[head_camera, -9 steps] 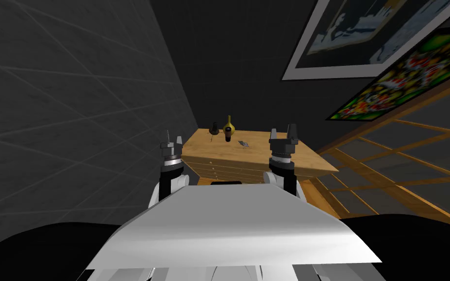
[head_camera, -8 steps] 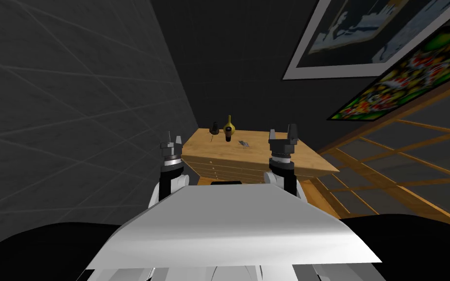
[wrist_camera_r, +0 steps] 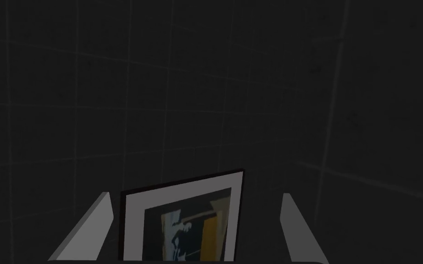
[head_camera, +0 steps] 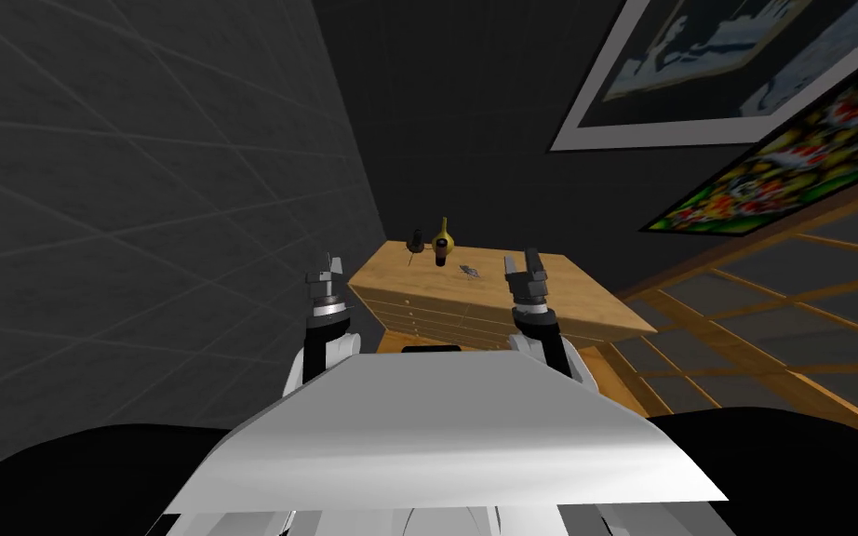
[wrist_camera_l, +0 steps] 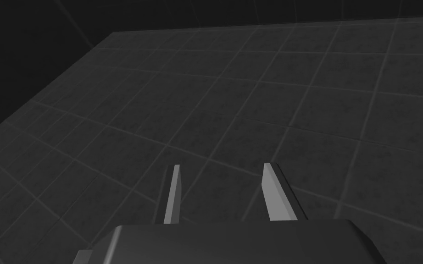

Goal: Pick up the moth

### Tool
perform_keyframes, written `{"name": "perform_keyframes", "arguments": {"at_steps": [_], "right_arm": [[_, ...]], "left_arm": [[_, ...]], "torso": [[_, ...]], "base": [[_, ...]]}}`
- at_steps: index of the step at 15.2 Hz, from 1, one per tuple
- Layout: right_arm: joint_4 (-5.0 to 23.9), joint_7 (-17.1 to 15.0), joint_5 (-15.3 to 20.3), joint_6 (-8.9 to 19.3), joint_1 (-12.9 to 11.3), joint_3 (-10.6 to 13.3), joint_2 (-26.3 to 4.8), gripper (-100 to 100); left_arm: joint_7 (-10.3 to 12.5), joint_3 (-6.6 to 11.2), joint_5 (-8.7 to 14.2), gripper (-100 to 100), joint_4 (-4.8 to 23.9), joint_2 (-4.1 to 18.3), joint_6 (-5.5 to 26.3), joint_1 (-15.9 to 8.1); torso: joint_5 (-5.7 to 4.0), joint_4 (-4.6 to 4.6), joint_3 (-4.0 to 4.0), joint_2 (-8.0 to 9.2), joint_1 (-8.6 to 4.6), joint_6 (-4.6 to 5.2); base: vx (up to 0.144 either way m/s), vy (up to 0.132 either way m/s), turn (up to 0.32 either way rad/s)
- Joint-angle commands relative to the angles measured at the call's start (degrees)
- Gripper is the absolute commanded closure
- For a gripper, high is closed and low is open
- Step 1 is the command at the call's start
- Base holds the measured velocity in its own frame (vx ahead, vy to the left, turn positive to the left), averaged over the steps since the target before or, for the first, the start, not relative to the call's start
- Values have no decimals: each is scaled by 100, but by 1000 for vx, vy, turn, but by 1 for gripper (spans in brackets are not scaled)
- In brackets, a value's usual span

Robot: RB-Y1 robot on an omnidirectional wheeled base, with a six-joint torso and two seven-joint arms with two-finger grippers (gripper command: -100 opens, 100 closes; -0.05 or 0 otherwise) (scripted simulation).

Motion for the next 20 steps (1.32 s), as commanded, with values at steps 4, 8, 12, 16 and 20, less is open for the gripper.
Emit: {"name": "perform_keyframes", "arguments": {"at_steps": [4,8,12,16,20], "right_arm": [[381,82,196,20,96,-17,-633,-100],[526,115,277,23,147,-21,-982,-100],[842,186,452,30,259,-26,-1550,-100],[1186,264,644,36,383,-30,-2051,-100],[1366,306,746,40,449,-30,-2479,-100]], "left_arm": [[0,0,0,0,0,0,0,1],[0,0,0,0,0,0,0,1],[0,0,0,0,0,0,0,0],[0,1,0,0,0,0,0,1],[0,0,0,0,0,0,0,1]], "torso": [[0,-2,-6,-10,0,1],[0,-3,-8,-14,-1,1],[-1,-4,-10,-17,-3,0],[-1,-4,-11,-19,-4,3],[-1,-5,-13,-22,-4,0]], "base": [[-31,-7,131],[-24,-8,122],[-20,-10,161],[-17,-11,144],[-13,-10,159]]}}
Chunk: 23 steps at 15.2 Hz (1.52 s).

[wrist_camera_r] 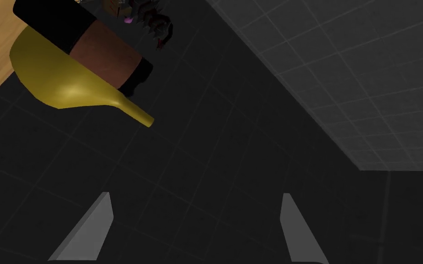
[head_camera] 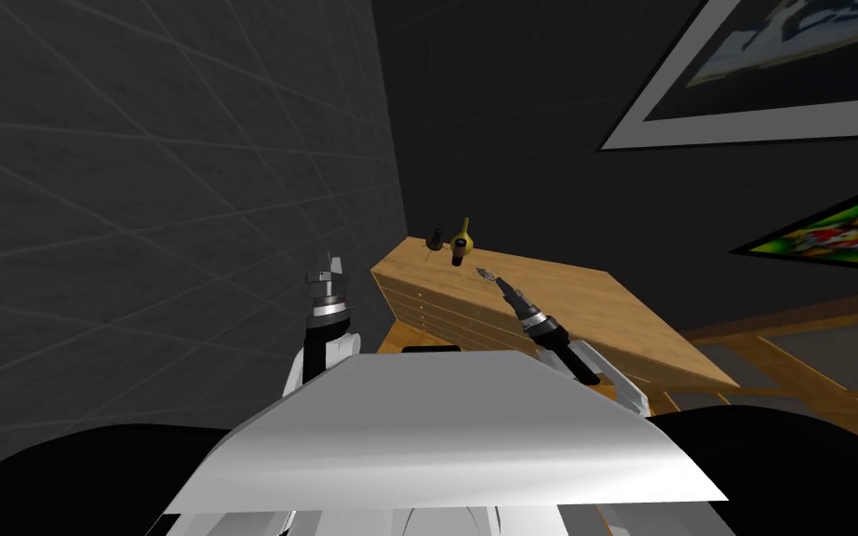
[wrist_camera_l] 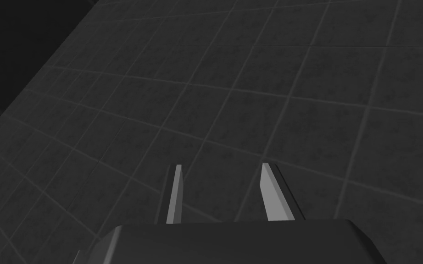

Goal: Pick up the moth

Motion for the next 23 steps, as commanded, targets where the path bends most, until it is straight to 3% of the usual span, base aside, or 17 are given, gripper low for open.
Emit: {"name": "perform_keyframes", "arguments": {"at_steps": [1,6,9,11,12,13,14,17,19,20,22,23], "right_arm": [[205,52,121,-5,96,-3,-286,-100],[393,95,227,-1,166,-1,-751,-100],[775,184,445,5,313,5,-1217,-100],[775,184,445,5,313,5,-1411,-100],[968,230,557,9,389,11,-1603,-100],[968,230,557,9,389,11,-1742,-100],[968,230,557,9,389,11,-1742,-100],[1352,321,781,15,544,26,-2218,-100],[1352,321,781,15,544,26,-2401,-100],[1537,367,893,17,623,37,-2590,-100],[1542,367,893,17,623,37,-2725,-100],[1730,413,1005,20,703,49,-2924,-100]], "left_arm": [[0,0,0,0,0,0,0,0],[0,0,0,0,0,0,0,0],[0,0,0,0,0,0,0,-1],[0,0,0,0,0,0,0,0],[0,0,0,0,0,0,0,0],[0,0,0,0,0,0,0,-1],[0,0,0,0,0,0,0,0],[0,0,0,0,0,0,0,0],[0,0,0,0,0,0,0,0],[0,0,0,0,0,0,0,0],[0,0,0,0,0,0,0,0],[0,0,0,0,0,0,0,0]], "torso": [[0,0,0,0,0,0],[0,-1,-1,-2,0,-3],[0,-1,-2,-4,0,-3],[0,-1,-2,-4,-2,-3],[0,-1,-2,-4,-1,0],[0,-1,-3,-5,-1,-4],[0,-1,-3,-5,-1,-3],[1,-1,-4,-6,0,-3],[1,-2,-4,-7,-1,-3],[0,-1,-4,-7,-1,0],[0,-2,-5,-8,0,-3],[0,-2,-5,-9,1,-1]], "base": [[-11,-7,184],[-8,-10,133],[-9,-9,212],[-7,-15,140],[-6,-10,177],[-6,-12,193],[-4,-12,66],[-6,-10,221],[-3,-14,131],[-2,-10,131],[-1,-9,137],[-1,-6,218]]}}
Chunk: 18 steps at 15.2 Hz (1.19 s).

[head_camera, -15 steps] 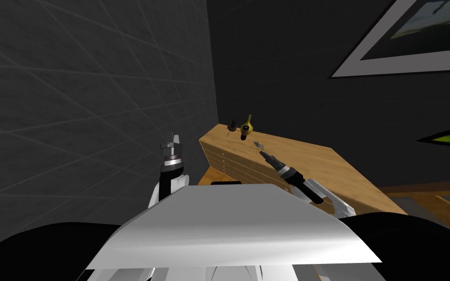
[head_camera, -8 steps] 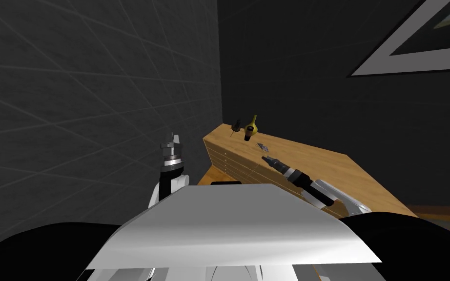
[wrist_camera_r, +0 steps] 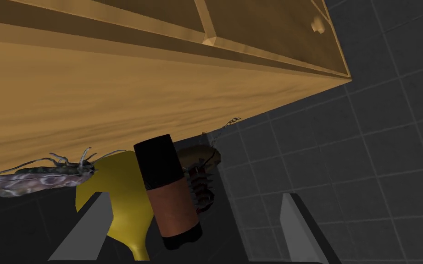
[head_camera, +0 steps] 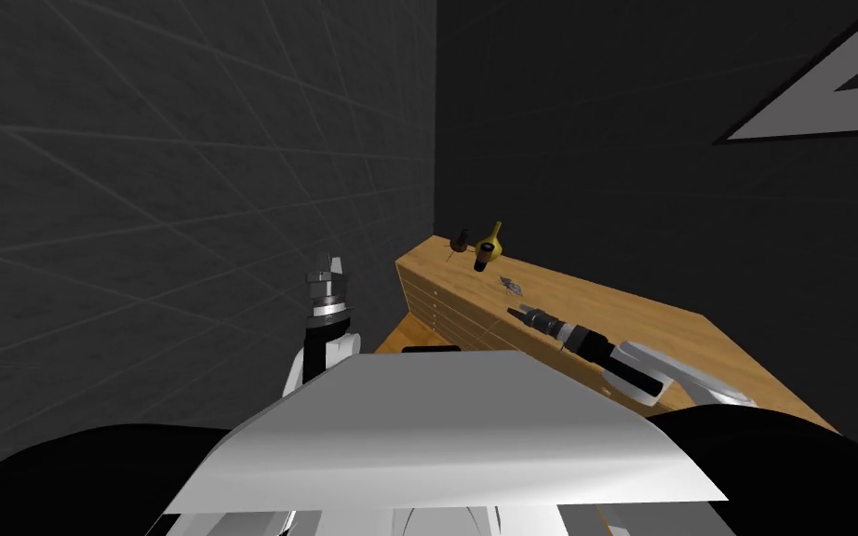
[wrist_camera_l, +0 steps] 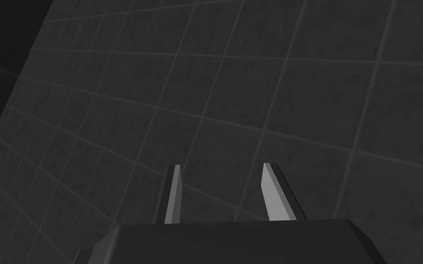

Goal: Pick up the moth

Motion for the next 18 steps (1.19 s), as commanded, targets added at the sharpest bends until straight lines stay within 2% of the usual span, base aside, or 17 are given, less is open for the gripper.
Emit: {"name": "perform_keyframes", "arguments": {"at_steps": [1,2,4,5,6,7,8,9,10,12,15,18], "right_arm": [[104,36,86,30,69,10,-279,-100],[288,82,196,32,149,24,-431,-100],[288,82,196,32,149,24,-593,-100],[468,126,306,34,229,40,-769,-100],[468,126,306,34,229,40,-899,-100],[468,126,306,34,229,40,-899,-100],[643,170,414,36,309,59,-1108,-100],[643,170,414,36,309,59,-1195,-100],[813,213,520,38,389,79,-1348,-100],[813,213,520,38,389,79,-1482,-100],[1130,296,723,40,547,129,-1895,-100],[1277,335,820,41,624,157,-2267,-100]], "left_arm": [[0,0,0,0,0,0,0,0],[0,0,0,0,0,0,0,0],[0,0,0,0,0,0,0,0],[0,1,0,0,0,0,0,1],[0,0,0,0,0,0,0,0],[0,0,0,0,0,0,0,0],[0,1,0,0,0,0,0,1],[0,0,0,0,0,0,0,1],[0,0,0,0,0,0,0,1],[0,0,0,0,0,0,0,0],[0,0,0,0,0,0,0,1],[0,0,0,0,0,0,0,0]], "torso": [[0,0,0,0,0,0],[0,0,0,0,0,2],[0,0,0,-1,-2,2],[-1,0,0,0,-1,6],[0,0,-1,-1,0,1],[0,0,-1,-2,1,2],[0,0,-1,-1,3,5],[1,0,0,0,7,3],[2,0,0,0,9,3],[2,0,-1,-2,7,1],[1,-1,-3,-6,3,2],[2,-1,-4,-7,3,1]], "base": [[-2,-11,199],[-2,-12,267],[0,-15,142],[0,-6,156],[0,-8,192],[-1,1,57],[-3,13,122],[-5,13,147],[-4,11,236],[6,-9,164],[8,-6,193],[9,-12,211]]}}
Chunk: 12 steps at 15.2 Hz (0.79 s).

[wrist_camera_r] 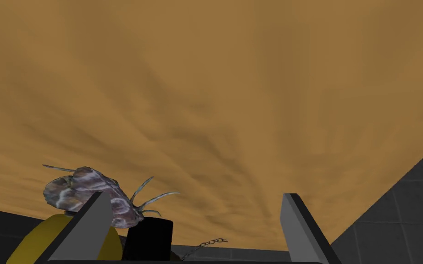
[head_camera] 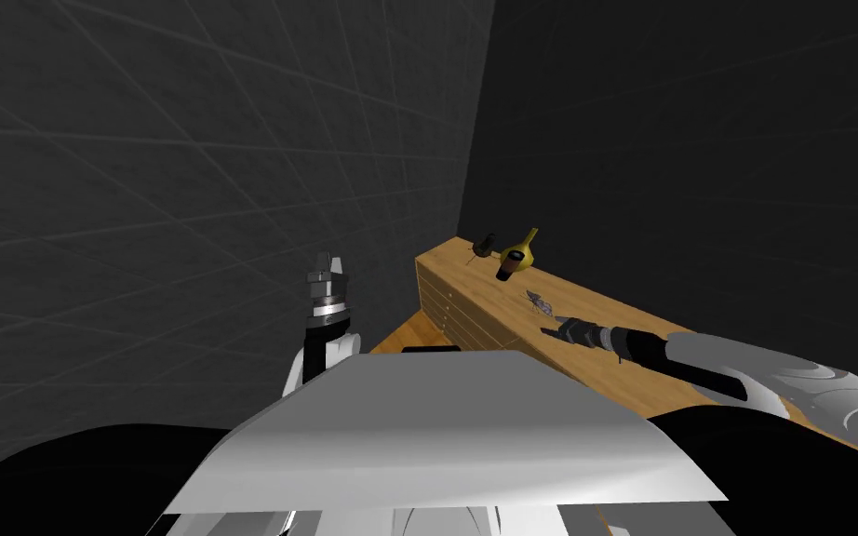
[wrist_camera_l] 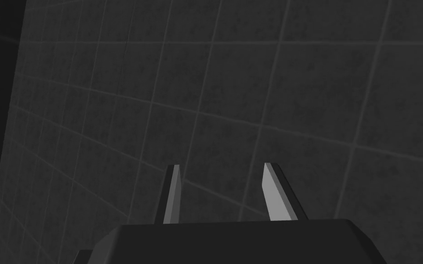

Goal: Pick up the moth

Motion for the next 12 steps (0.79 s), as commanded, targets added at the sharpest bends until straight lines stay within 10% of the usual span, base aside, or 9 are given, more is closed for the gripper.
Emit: {"name": "perform_keyframes", "arguments": {"at_steps": [1,12], "right_arm": [[220,33,141,-2,35,100,-286,-100],[811,217,594,-6,446,340,-1387,-100]], "left_arm": [[0,0,0,0,0,0,0,0],[0,0,0,0,0,0,0,0]], "torso": [[0,0,0,0,0,0],[2,-1,-3,-6,9,2]], "base": [[15,-16,212],[15,-5,177]]}}
